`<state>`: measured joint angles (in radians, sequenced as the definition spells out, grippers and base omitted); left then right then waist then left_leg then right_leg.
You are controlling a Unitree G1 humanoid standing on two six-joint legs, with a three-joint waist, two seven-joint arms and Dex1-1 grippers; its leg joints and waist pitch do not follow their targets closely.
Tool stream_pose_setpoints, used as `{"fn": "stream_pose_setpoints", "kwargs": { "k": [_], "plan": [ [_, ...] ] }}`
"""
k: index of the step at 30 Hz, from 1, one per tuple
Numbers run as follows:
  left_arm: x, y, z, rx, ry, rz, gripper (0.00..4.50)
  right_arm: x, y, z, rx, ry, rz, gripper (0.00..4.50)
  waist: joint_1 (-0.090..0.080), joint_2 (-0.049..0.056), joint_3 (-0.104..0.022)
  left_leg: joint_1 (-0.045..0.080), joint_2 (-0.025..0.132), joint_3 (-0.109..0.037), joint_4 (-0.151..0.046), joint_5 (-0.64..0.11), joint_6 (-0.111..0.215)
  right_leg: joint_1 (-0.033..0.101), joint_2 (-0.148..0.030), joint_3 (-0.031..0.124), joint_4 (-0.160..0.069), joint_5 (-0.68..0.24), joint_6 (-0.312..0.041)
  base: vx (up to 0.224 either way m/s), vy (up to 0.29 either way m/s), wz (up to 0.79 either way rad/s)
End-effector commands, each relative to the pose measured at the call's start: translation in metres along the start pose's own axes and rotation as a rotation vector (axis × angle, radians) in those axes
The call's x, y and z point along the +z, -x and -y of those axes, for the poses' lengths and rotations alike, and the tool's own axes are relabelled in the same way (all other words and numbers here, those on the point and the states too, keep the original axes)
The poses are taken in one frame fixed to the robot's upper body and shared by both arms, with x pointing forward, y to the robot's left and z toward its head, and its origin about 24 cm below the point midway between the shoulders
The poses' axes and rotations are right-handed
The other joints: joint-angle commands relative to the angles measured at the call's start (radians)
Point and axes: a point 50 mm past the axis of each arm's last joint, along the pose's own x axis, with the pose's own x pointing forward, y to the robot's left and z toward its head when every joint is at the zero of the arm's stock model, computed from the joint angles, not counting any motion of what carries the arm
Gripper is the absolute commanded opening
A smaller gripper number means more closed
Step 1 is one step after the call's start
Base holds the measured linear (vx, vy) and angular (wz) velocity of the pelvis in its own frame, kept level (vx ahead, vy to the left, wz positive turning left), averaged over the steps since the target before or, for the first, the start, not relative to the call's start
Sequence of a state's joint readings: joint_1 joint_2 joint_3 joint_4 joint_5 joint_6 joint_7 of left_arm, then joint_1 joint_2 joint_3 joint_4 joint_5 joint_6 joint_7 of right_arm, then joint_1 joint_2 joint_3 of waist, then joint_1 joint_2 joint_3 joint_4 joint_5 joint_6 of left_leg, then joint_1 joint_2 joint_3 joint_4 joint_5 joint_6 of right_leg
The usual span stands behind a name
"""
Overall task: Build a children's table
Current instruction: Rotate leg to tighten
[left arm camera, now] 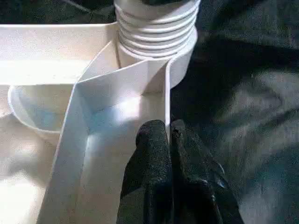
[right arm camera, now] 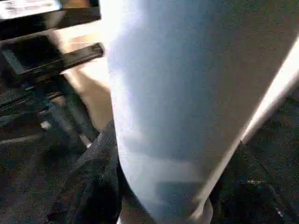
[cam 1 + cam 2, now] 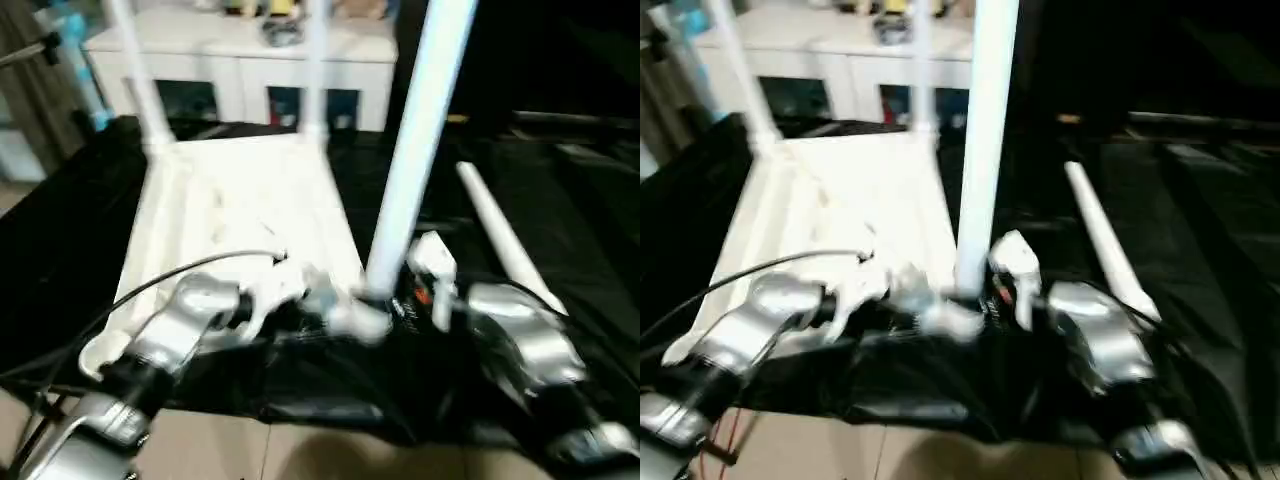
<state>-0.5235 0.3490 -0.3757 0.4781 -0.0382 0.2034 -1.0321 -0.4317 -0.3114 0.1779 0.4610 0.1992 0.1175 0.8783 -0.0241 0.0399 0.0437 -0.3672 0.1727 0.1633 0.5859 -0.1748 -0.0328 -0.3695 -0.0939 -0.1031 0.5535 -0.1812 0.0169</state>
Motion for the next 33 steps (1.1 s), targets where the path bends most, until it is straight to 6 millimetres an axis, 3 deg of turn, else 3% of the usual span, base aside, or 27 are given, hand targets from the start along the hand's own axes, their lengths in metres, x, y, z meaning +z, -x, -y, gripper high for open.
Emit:
{"fn": "stream_pose_setpoints", "kwargs": {
  "k": [1, 2, 3, 4, 5, 6, 7, 8, 9, 10, 11, 12, 13, 16, 17, 18, 22, 27, 28, 32, 33],
  "plan": [
    [0.026, -0.007, -0.011, 0.115, 0.001, 0.053, 0.00, -0.054, 0.002, -0.002, -0.149, -0.165, -0.217, 1.95, -0.023, 0.020, -0.019, 0.024, 0.067, -0.064, -0.125, -0.852, -0.094, 0.021, -0.045, -0.006, -0.085, -0.641, -0.062, 0.000, 0.000, 0.00],
    [0.029, -0.010, -0.013, 0.149, 0.018, 0.057, 0.00, -0.056, -0.001, -0.002, -0.186, -0.189, -0.228, 1.95, -0.018, 0.031, -0.014, -0.004, 0.085, -0.065, -0.176, -0.941, -0.121, 0.057, -0.030, -0.005, -0.006, -0.477, -0.103, -0.078, 0.039, -0.06],
    [0.029, -0.010, -0.013, 0.149, 0.018, 0.057, 0.00, -0.056, -0.001, -0.002, -0.186, -0.189, -0.228, 1.95, -0.006, 0.032, -0.008, -0.037, 0.097, -0.051, -0.226, -0.988, -0.128, 0.087, -0.010, -0.007, 0.068, -0.389, -0.112, -0.109, -0.011, 0.10],
    [0.033, -0.018, -0.016, 0.234, 0.078, 0.040, 0.00, -0.063, -0.010, -0.001, -0.254, -0.232, -0.262, 1.95, 0.060, 0.020, -0.024, -0.009, 0.074, 0.026, -0.233, -0.833, -0.112, 0.054, -0.008, 0.058, 0.122, -0.343, -0.107, -0.109, -0.011, 0.10],
    [0.035, -0.021, -0.017, 0.274, 0.104, 0.030, 0.00, -0.064, -0.013, -0.001, -0.279, -0.243, -0.273, 1.95, 0.015, -0.043, -0.033, 0.039, 0.039, 0.009, -0.116, -0.682, -0.095, -0.008, -0.050, 0.087, 0.006, -0.614, -0.089, -0.013, -0.089, 0.14],
    [0.036, -0.024, -0.019, 0.318, 0.133, 0.019, 0.00, -0.066, -0.017, -0.001, -0.308, -0.257, -0.284, 1.95, 0.025, -0.039, -0.014, 0.143, -0.004, -0.009, 0.086, -0.486, -0.084, -0.113, -0.147, 0.069, -0.158, -0.989, -0.090, 0.031, -0.075, -0.13],
    [0.038, -0.029, -0.019, 0.358, 0.160, 0.016, 0.00, -0.066, -0.022, 0.000, -0.350, -0.294, -0.284, 1.95, 0.016, -0.041, -0.014, -0.033, -0.025, -0.072, 0.114, -0.102, -0.024, 0.037, -0.178, 0.094, -0.105, -1.038, -0.053, 0.031, -0.075, -0.13],
    [0.040, -0.032, -0.019, 0.380, 0.175, 0.016, 0.00, -0.066, -0.025, 0.000, -0.377, -0.321, -0.282, 1.95, 0.016, -0.041, -0.014, -0.033, -0.025, -0.072, 0.114, -0.102, -0.024, 0.037, -0.178, 0.094, -0.105, -1.038, -0.053, 0.070, 0.038, -0.49],
    [0.041, -0.035, -0.018, 0.387, 0.181, 0.017, 0.00, -0.065, -0.028, 0.000, -0.395, -0.345, -0.278, 1.95, 0.023, -0.003, -0.024, -0.041, 0.024, -0.085, -0.017, -0.225, -0.061, 0.052, -0.114, 0.058, -0.060, -0.765, -0.084, 0.047, 0.079, -0.26],
    [0.043, -0.037, -0.017, 0.391, 0.183, 0.019, 0.00, -0.064, -0.031, 0.000, -0.407, -0.361, -0.275, 1.95, 0.005, 0.004, -0.019, 0.002, 0.049, -0.088, -0.053, -0.397, -0.056, 0.013, -0.049, 0.032, -0.032, -0.490, -0.130, 0.047, 0.079, -0.26],
    [0.042, -0.039, -0.016, 0.399, 0.164, 0.001, 0.00, -0.061, -0.038, -0.003, -0.396, -0.366, -0.273, 1.95, 0.001, 0.027, -0.037, 0.034, 0.059, -0.081, -0.064, -0.490, -0.061, 0.015, -0.051, 0.042, -0.029, -0.306, -0.193, -0.030, 0.018, 0.24],
    [0.041, -0.040, -0.016, 0.401, 0.157, -0.008, 0.00, -0.060, -0.041, -0.004, -0.390, -0.368, -0.272, 1.95, -0.008, 0.024, -0.035, 0.030, 0.055, -0.074, -0.071, -0.515, -0.051, 0.018, -0.051, 0.043, -0.034, -0.277, -0.213, 0.000, 0.000, 0.00],
    [0.041, -0.040, -0.016, 0.401, 0.153, -0.015, 0.00, -0.059, -0.043, -0.005, -0.387, -0.370, -0.271, 1.95, -0.017, 0.015, -0.024, 0.021, 0.043, -0.061, -0.075, -0.561, -0.028, 0.025, -0.058, 0.033, -0.057, -0.444, -0.184, 0.000, 0.000, 0.00],
    [0.040, -0.037, -0.017, 0.393, 0.148, -0.019, 0.00, -0.056, -0.048, -0.007, -0.359, -0.377, -0.268, 1.95, -0.027, 0.010, -0.025, 0.027, 0.034, -0.064, -0.065, -0.572, -0.025, 0.016, -0.073, 0.023, -0.090, -0.669, -0.094, -0.017, 0.000, -0.01],
    [0.039, -0.036, -0.017, 0.394, 0.149, -0.021, 0.00, -0.055, -0.049, -0.008, -0.351, -0.379, -0.268, 1.95, -0.028, 0.010, -0.028, 0.029, 0.033, -0.064, -0.064, -0.560, -0.022, 0.016, -0.075, 0.023, -0.093, -0.671, -0.089, 0.000, 0.000, 0.00],
    [0.039, -0.036, -0.017, 0.394, 0.149, -0.022, 0.00, -0.055, -0.049, -0.008, -0.350, -0.379, -0.268, 1.95, -0.032, 0.012, -0.029, 0.022, 0.036, -0.066, -0.068, -0.531, -0.014, 0.020, -0.077, 0.024, -0.092, -0.639, -0.097, 0.000, 0.000, 0.00],
    [0.039, -0.033, -0.018, 0.394, 0.145, -0.022, 0.00, -0.053, -0.054, -0.009, -0.327, -0.360, -0.281, 1.95, -0.038, 0.016, -0.026, 0.019, 0.039, -0.065, -0.077, -0.539, -0.014, 0.021, -0.073, 0.011, -0.098, -0.612, -0.099, 0.000, 0.000, 0.00],
    [0.039, -0.032, -0.017, 0.374, 0.124, -0.006, 0.00, -0.046, -0.058, -0.009, -0.295, -0.314, -0.250, 1.95, -0.046, 0.017, -0.022, 0.023, 0.035, -0.066, -0.076, -0.567, -0.016, 0.013, -0.076, 0.005, -0.109, -0.671, -0.076, 0.000, 0.000, 0.00],
    [0.040, -0.032, -0.015, 0.359, 0.102, 0.004, 0.00, -0.042, -0.058, -0.007, -0.291, -0.311, -0.223, 2.51, -0.047, 0.016, -0.021, 0.024, 0.035, -0.067, -0.076, -0.571, -0.015, 0.011, -0.076, 0.004, -0.110, -0.679, -0.071, 0.000, 0.000, 0.00],
    [0.040, -0.029, -0.012, 0.322, 0.073, 0.020, 0.00, -0.028, -0.058, -0.001, -0.267, -0.275, -0.161, 2.71, -0.056, 0.018, -0.021, 0.016, 0.039, -0.071, -0.081, -0.578, -0.015, 0.015, -0.080, 0.007, -0.105, -0.670, -0.077, 0.000, 0.000, 0.00],
    [0.040, -0.028, -0.012, 0.310, 0.060, 0.026, 0.00, -0.022, -0.057, 0.001, -0.249, -0.250, -0.141, 2.94, -0.056, 0.018, -0.021, 0.014, 0.040, -0.071, -0.082, -0.572, -0.012, 0.016, -0.080, 0.009, -0.104, -0.664, -0.079, 0.000, 0.000, 0.00]
  ]
}}
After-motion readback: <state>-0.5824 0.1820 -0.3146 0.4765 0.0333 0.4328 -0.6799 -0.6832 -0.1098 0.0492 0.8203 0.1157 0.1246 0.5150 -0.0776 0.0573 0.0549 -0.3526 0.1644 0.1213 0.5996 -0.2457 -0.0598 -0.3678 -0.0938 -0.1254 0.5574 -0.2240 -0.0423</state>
